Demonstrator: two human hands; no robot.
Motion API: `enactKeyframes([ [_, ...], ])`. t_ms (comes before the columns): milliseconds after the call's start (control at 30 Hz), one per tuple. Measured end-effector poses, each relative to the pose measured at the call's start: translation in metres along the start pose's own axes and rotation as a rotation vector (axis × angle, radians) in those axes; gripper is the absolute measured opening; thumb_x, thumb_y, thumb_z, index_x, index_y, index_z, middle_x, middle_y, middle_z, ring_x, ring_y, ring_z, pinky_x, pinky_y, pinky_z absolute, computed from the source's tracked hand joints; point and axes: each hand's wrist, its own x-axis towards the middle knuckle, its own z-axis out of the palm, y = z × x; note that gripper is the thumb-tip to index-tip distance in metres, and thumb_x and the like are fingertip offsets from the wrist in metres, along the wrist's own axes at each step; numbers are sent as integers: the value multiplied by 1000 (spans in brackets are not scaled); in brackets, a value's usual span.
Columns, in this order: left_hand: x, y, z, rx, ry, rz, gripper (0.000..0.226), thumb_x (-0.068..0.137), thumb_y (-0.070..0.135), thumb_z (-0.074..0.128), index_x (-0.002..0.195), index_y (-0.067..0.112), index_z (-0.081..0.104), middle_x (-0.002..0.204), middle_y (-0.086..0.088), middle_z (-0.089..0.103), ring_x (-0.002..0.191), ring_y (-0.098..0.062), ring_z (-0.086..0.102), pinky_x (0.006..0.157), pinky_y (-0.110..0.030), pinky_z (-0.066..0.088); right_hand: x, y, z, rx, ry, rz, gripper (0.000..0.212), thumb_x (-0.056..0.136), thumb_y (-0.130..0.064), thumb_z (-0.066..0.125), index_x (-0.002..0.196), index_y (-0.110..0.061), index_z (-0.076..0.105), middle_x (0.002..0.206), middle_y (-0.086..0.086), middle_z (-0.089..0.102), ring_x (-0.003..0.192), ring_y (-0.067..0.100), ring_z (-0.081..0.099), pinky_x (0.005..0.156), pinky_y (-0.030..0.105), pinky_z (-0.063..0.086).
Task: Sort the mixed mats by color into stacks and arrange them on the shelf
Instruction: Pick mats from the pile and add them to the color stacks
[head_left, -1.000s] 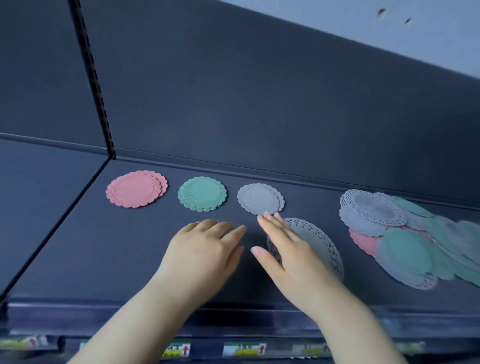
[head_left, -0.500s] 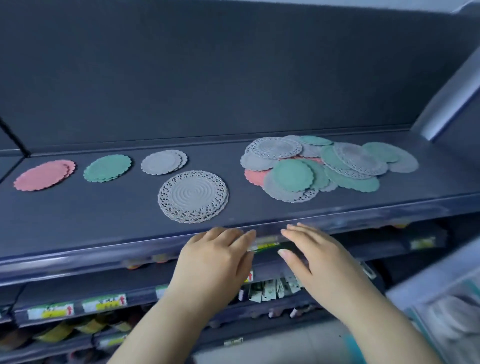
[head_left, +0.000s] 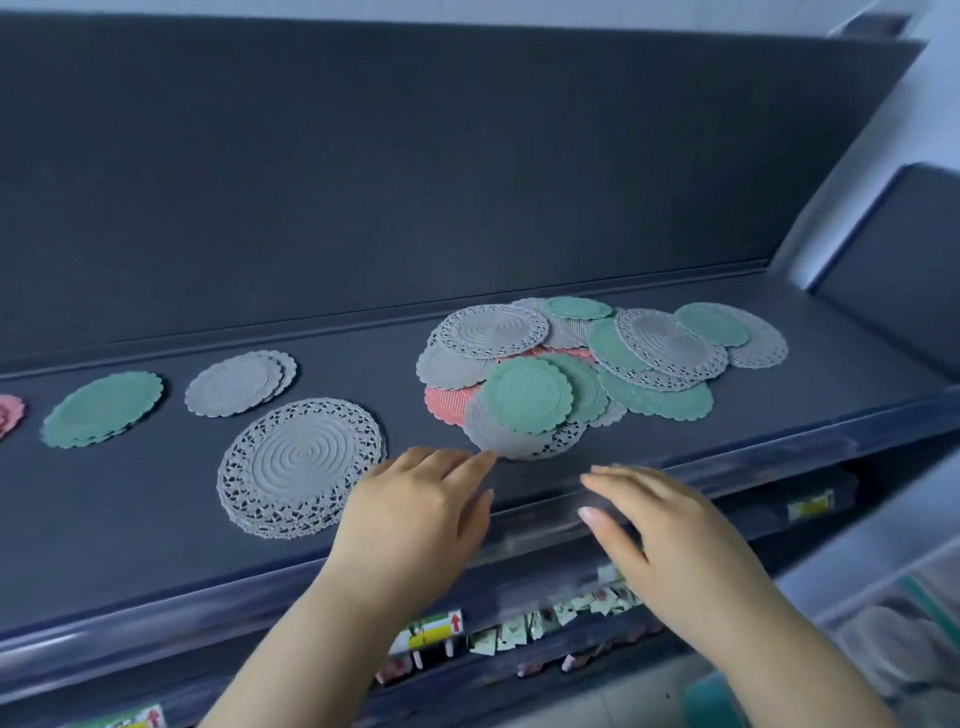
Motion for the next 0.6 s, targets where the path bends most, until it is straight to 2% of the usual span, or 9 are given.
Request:
enactKeyframes([
  [133,37,-18,12,-1,36,10,36,84,33,42,106,23,69,92,8,70,78,-21,67,60,-33,54,37,12,-5,-24,58,24,42,88,-44,42,118,-22,61,120,-9,62,111,11,56,95,22,33],
  [233,54,-25,24,-17,21,9,36,85,33,42,105,22,70,94,7,70,79,-22,67,60,-36,55,52,19,7,-3,45,27,35,90,-36,51,121,-23,59,124,-10,59,115,9,52,96,19,30],
  [333,65,-26,31,-27,-23,-2,37,85,35,41,104,24,71,97,8,70,84,-20,67,63,-35,55,65,27,15,16,-2,19,35,90,-34,52,123,-24,57,126,-11,57,117,8,51,96,18,30],
  [500,87,-20,48,-12,-77,13,39,85,37,43,106,22,71,103,5,69,94,-21,65,72,-35,54,99,62,13,43,59,15,34,90,-30,53,122,-21,58,127,-9,56,118,9,49,96,17,29],
  [600,102,-4,60,37,-199,-24,43,82,47,42,106,26,71,111,2,66,99,-21,65,73,-33,54,120,94,11,37,70,33,36,91,-29,51,125,-18,56,131,-6,53,122,12,46,100,21,30],
])
